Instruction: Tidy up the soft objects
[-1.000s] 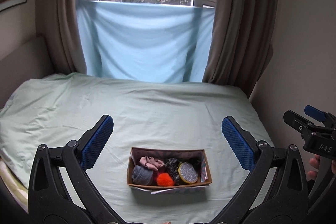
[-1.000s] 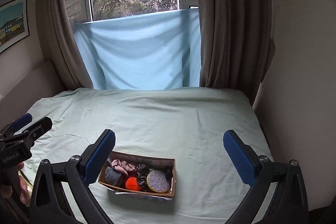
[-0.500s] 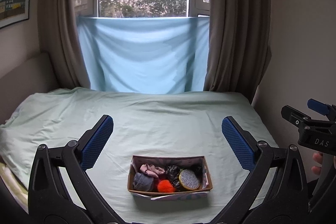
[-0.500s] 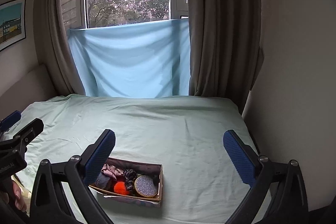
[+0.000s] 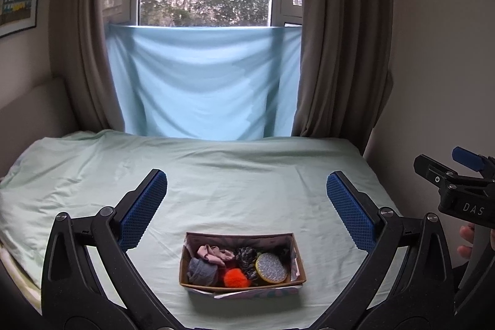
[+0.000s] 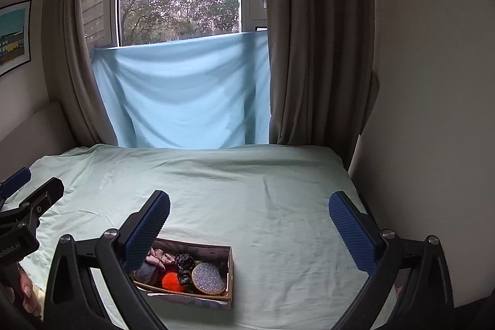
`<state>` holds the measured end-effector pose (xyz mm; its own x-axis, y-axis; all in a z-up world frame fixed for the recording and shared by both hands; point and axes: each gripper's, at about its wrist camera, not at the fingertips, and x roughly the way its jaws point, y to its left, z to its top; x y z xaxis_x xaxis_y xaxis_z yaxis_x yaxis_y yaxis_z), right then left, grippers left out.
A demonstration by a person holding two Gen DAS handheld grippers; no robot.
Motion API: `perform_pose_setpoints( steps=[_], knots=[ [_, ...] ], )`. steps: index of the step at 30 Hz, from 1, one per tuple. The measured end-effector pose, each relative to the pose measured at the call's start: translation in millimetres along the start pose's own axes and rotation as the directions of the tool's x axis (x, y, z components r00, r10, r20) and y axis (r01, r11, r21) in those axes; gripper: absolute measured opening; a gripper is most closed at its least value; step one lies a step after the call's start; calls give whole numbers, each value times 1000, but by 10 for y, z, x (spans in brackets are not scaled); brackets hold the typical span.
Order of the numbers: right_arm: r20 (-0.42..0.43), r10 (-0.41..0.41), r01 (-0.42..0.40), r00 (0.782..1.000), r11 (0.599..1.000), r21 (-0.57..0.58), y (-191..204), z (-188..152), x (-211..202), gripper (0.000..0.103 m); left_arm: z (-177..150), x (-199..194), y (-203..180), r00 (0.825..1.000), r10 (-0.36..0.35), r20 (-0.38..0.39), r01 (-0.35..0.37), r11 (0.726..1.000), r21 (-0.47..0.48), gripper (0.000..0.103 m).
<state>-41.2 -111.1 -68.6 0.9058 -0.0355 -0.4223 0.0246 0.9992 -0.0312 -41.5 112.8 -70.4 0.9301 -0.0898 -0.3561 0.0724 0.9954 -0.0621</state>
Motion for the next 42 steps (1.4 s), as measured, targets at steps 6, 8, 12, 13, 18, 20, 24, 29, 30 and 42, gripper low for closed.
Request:
perform_pose_setpoints(
  steps=[6, 8, 12, 13, 18, 20, 24, 29, 30, 42],
  knots=[
    [0, -3, 3, 1000, 1000, 2, 30, 8, 0, 102, -8, 14, 57, 1000, -10, -2, 10, 1000, -16, 103],
    [1, -4, 4, 1000, 1000, 2, 39, 5, -1, 102, -9, 18, 76, 1000, -10, -3, 10, 1000, -17, 103],
    [3, -3, 3, 1000, 1000, 4, 47, 0, -2, 102, -12, 20, 111, 1000, -10, 0, 10, 1000, -21, 103],
    [1, -4, 4, 1000, 1000, 4, 50, 1, 6, 102, -10, 24, 121, 1000, -11, 0, 11, 1000, -21, 103],
    [0, -7, 7, 1000, 1000, 9, 65, -3, 5, 102, -5, 23, 144, 1000, -13, 3, 13, 1000, -22, 103],
    [2, -6, 6, 1000, 1000, 9, 63, -1, 2, 102, -13, 20, 139, 1000, -13, 3, 13, 1000, -20, 103],
    [5, -5, 5, 1000, 1000, 7, 81, 11, 14, 102, -13, 20, 125, 1000, -13, 3, 13, 1000, -14, 103],
    [5, -6, 6, 1000, 1000, 13, 101, 14, 18, 102, -25, 17, 119, 1000, -10, 2, 10, 1000, -10, 103],
    [4, -7, 6, 1000, 1000, 14, 103, 10, 20, 102, -22, 15, 119, 1000, -9, 1, 9, 1000, -10, 103],
    [6, -7, 7, 1000, 1000, 18, 120, 17, 9, 102, -11, 1, 158, 1000, -5, -3, 5, 1000, -13, 103]
  ],
)
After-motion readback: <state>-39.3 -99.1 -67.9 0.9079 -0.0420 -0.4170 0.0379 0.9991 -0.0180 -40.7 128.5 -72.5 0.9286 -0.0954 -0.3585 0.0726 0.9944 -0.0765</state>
